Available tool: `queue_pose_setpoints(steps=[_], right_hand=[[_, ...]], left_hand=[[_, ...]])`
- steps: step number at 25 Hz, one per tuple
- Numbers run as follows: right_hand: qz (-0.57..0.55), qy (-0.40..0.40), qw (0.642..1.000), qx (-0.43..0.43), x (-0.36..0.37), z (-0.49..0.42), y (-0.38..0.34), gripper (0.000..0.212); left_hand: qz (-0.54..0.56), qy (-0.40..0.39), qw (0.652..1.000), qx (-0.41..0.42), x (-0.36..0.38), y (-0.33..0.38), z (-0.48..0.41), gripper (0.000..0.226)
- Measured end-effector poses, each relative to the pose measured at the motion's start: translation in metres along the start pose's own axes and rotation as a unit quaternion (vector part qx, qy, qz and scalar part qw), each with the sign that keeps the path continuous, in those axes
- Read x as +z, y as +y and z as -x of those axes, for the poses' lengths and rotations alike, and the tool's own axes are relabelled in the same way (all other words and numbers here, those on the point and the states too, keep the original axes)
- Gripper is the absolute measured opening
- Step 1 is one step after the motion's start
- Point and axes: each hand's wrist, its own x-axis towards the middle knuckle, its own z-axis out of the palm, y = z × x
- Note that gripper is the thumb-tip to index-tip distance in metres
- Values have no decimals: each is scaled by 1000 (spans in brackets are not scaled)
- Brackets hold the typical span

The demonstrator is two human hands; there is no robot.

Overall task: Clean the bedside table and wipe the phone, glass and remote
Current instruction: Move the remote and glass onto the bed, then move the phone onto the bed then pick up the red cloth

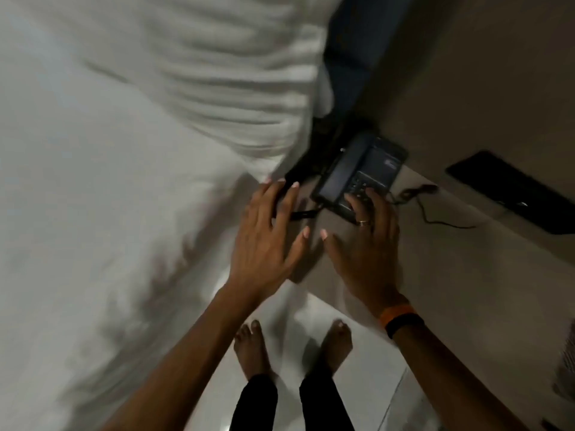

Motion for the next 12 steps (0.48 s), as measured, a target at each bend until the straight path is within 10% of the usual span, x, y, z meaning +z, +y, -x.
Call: queue_pose_setpoints(steps=[8, 12], right_hand=[[-10, -24, 992, 126, 19, -45, 108, 76], [-99, -37, 982, 158, 39, -76, 116, 75]], left_hand=[[-70, -94, 992, 45, 83, 25, -104, 77], [69, -133, 988, -21, 110, 25, -142, 74]])
